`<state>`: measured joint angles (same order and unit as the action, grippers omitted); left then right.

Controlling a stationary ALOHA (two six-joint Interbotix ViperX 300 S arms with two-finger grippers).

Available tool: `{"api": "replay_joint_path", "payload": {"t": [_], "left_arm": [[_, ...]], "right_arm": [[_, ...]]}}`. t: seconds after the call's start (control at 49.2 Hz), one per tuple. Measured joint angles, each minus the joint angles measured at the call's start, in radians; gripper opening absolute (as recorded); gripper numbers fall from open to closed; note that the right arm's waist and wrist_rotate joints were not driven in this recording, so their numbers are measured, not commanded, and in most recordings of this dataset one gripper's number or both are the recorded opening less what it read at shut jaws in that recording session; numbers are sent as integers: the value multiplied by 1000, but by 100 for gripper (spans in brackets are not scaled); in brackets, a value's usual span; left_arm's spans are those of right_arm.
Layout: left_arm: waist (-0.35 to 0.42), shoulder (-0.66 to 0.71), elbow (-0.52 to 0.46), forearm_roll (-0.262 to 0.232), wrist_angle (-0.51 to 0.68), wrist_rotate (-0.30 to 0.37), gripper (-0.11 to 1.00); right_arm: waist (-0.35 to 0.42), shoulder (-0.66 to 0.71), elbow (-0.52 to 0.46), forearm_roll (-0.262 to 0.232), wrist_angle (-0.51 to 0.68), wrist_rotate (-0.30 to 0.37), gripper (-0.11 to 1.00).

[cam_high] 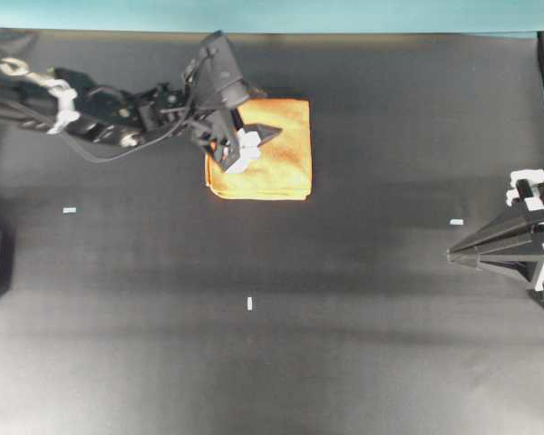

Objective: Push an orange cloth with the left arm to wipe the desk.
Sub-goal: 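Lower the left gripper onto the orange cloth and press down, then push the orange cloth with the left gripper toward the near-left table area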

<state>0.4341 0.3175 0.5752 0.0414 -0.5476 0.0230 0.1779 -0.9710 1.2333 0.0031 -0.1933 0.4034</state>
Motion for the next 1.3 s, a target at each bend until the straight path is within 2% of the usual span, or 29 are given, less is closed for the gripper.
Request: {"api": "replay_joint_path", "payload": {"t": [0.224, 0.509, 0.956, 1.302], "left_arm": [[-2, 58, -11, 0, 3, -2, 82], [-35, 48, 58, -2, 5, -3, 82], [-183, -74, 245, 0, 0, -2, 82], [-348, -172, 410, -2, -2, -58, 82]], "right_arm": [[0, 0, 5, 2, -2, 2, 0], [0, -3, 14, 3, 0, 0, 0], [0, -8, 14, 3, 0, 0, 0], [0, -11, 14, 5, -2, 0, 0]]}}
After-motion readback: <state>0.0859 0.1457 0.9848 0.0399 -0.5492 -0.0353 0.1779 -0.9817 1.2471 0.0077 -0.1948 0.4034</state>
